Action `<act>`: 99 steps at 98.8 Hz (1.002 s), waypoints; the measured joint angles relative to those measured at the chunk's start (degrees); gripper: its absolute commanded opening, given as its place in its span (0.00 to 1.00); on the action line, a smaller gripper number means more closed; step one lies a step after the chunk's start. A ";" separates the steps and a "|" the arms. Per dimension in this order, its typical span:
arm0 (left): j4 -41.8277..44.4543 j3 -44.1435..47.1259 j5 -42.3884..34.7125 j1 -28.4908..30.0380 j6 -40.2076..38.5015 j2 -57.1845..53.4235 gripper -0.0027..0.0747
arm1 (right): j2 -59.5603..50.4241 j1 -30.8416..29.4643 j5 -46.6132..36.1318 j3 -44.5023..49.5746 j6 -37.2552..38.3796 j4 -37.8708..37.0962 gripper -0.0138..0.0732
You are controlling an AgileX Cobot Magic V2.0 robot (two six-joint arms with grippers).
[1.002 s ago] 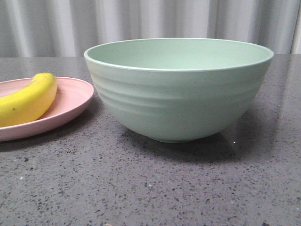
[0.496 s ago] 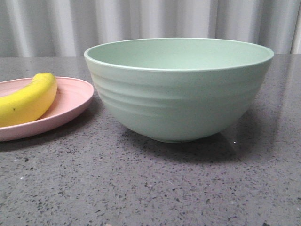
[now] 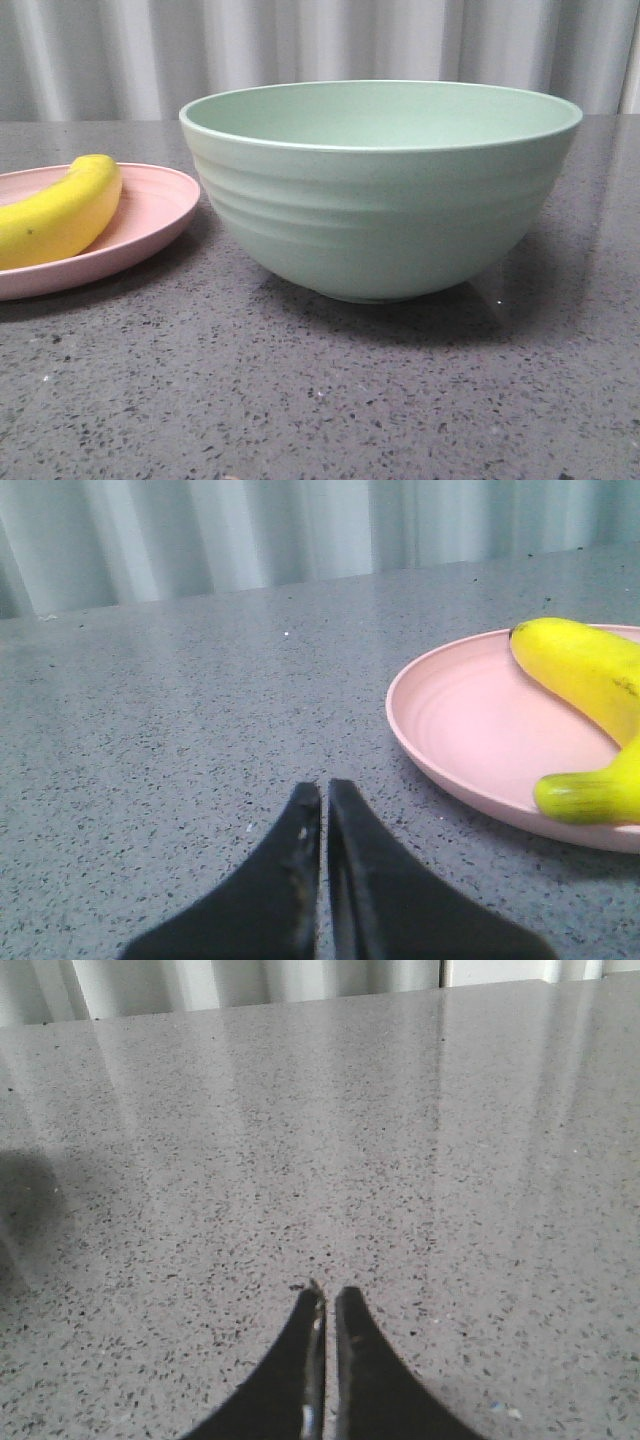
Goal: Transfer banana from pink plate to green bowl
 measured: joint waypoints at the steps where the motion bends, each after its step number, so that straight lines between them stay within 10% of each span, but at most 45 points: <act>1: 0.00 0.00 0.00 0.00 0.00 0.00 0.01 | 0.00 0.00 -0.09 0.00 0.00 0.00 0.08; 99: -9.03 -7.52 -0.61 0.00 0.00 1.22 0.01 | 0.37 0.00 1.36 -3.59 0.00 2.77 0.08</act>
